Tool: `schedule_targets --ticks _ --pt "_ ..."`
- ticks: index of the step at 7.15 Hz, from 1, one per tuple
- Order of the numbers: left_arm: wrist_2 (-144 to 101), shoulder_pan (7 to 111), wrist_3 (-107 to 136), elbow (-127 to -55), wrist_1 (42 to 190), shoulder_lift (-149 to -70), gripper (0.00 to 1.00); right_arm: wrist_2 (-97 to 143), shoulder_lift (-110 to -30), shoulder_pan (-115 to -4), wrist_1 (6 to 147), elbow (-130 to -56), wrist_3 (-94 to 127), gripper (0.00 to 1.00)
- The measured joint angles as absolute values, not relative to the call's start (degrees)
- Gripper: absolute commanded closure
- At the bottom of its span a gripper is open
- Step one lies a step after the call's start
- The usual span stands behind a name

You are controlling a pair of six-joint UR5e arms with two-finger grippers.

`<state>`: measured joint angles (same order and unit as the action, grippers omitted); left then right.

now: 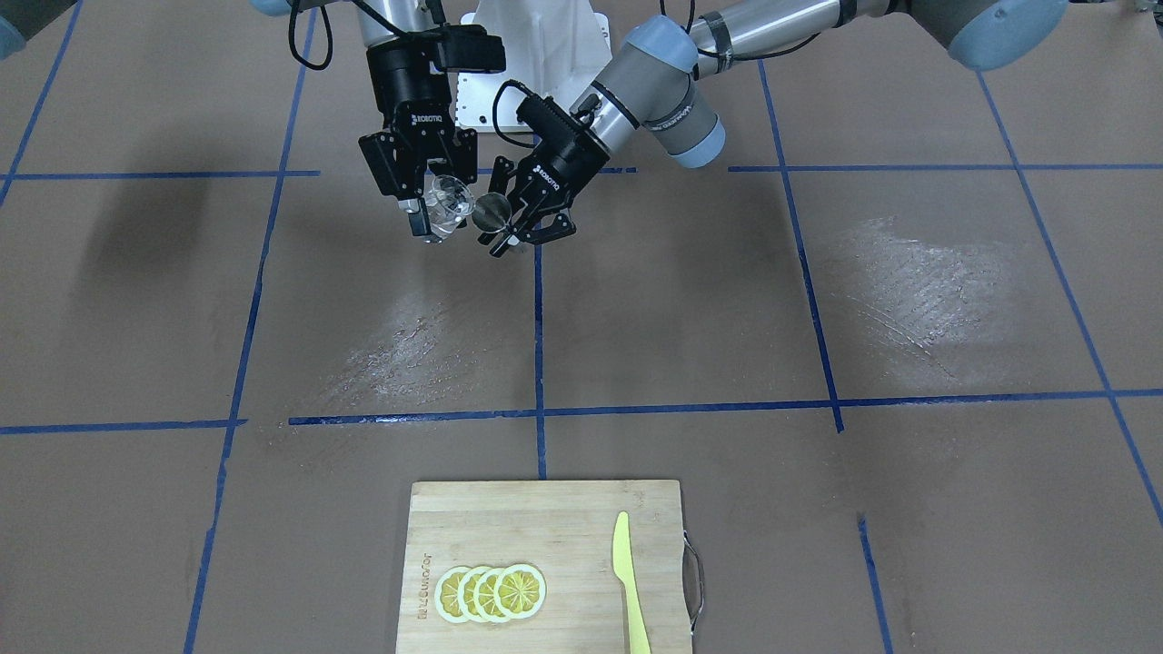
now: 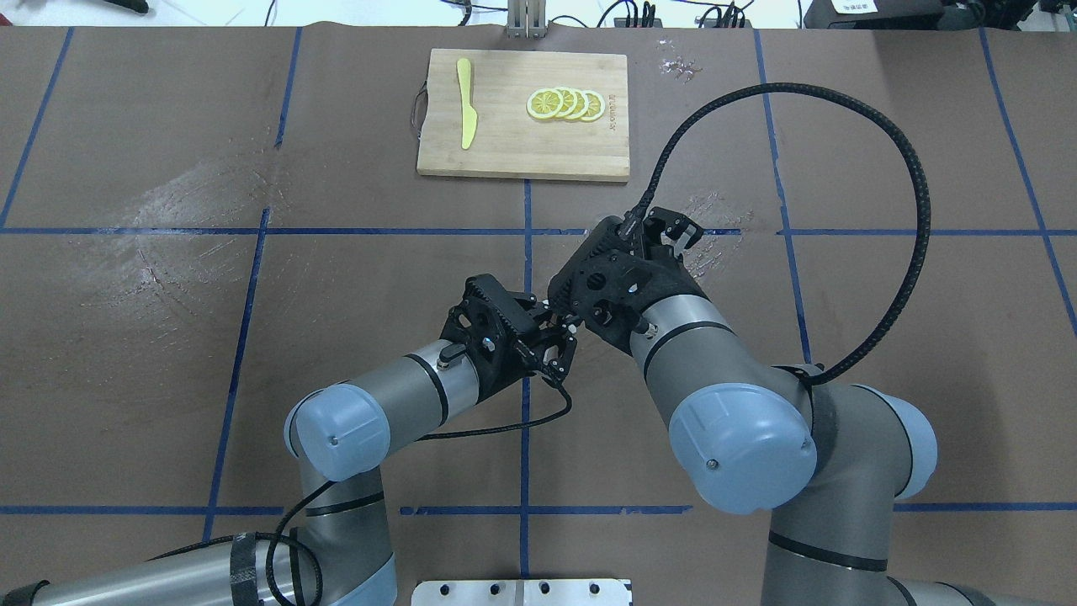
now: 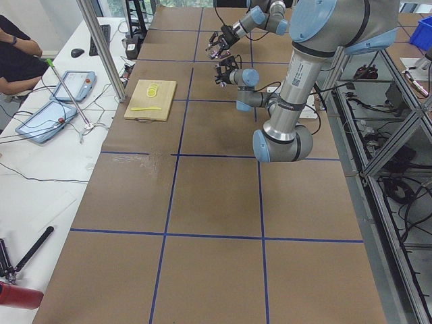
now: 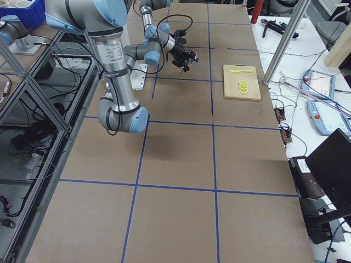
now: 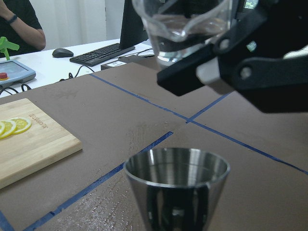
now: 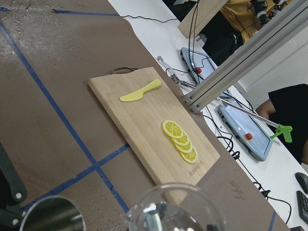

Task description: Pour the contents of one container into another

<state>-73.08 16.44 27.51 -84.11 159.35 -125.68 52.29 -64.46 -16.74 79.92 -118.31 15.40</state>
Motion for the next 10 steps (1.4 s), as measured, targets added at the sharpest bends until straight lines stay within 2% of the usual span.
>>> schedule_targets --ticks 10 --pt "-73.04 16.45 27.51 -84.11 159.39 -125.68 1.00 43.51 -61.99 -14.85 82.87 -116.99 -1.32 1.00"
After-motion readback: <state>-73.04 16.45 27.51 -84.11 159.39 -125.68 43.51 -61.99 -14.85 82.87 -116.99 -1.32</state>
